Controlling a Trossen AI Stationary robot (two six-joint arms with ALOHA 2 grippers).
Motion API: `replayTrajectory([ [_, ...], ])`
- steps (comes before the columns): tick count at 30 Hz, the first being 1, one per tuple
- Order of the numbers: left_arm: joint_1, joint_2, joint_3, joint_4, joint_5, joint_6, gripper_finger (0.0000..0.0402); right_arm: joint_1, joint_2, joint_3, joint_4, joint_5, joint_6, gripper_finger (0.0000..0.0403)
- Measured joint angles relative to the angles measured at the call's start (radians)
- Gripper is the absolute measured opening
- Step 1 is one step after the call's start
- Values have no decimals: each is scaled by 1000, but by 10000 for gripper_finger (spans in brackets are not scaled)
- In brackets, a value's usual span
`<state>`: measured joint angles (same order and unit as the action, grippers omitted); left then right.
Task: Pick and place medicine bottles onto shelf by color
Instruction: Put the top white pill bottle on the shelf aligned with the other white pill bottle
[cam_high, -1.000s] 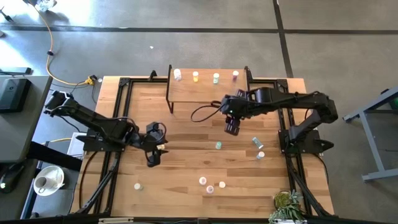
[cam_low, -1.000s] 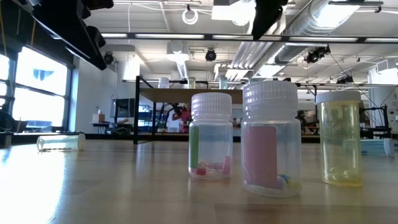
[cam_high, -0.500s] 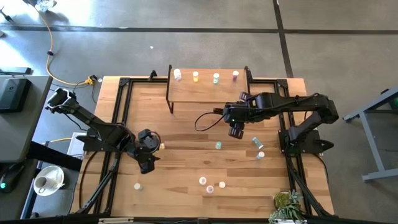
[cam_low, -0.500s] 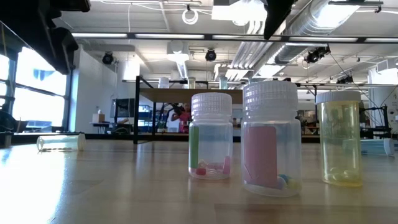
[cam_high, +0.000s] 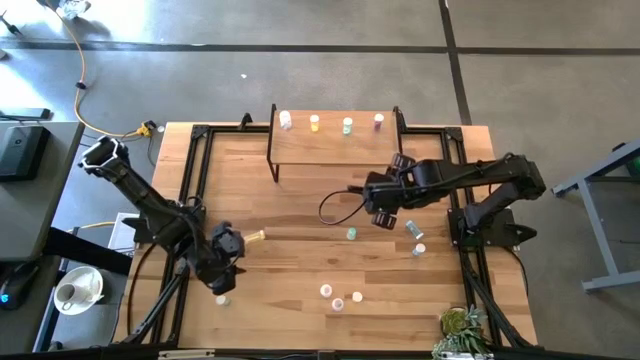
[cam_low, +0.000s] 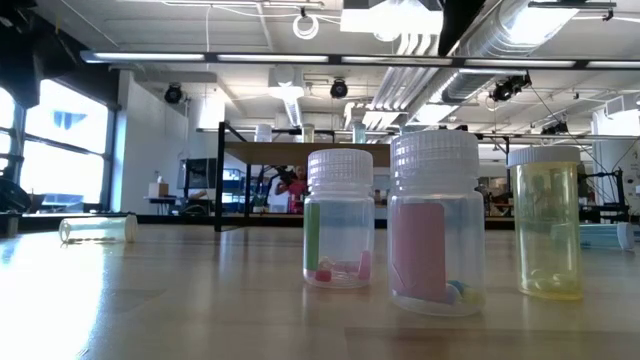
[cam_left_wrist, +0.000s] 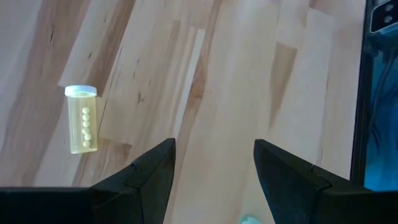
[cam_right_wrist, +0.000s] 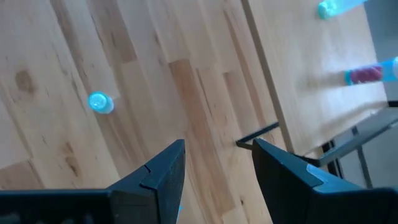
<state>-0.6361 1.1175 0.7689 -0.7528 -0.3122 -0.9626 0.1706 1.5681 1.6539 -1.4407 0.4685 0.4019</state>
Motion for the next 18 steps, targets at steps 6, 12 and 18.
replayTrajectory([
  [6,-47,0,0,1,-83,-3,207,57,0,0,-55,53,90,178],
  [12,-47,1,0,18,-201,34,207,127,0,0,-99,107,192,178],
  [18,-47,1,0,108,-249,133,207,201,0,0,-129,175,279,178],
])
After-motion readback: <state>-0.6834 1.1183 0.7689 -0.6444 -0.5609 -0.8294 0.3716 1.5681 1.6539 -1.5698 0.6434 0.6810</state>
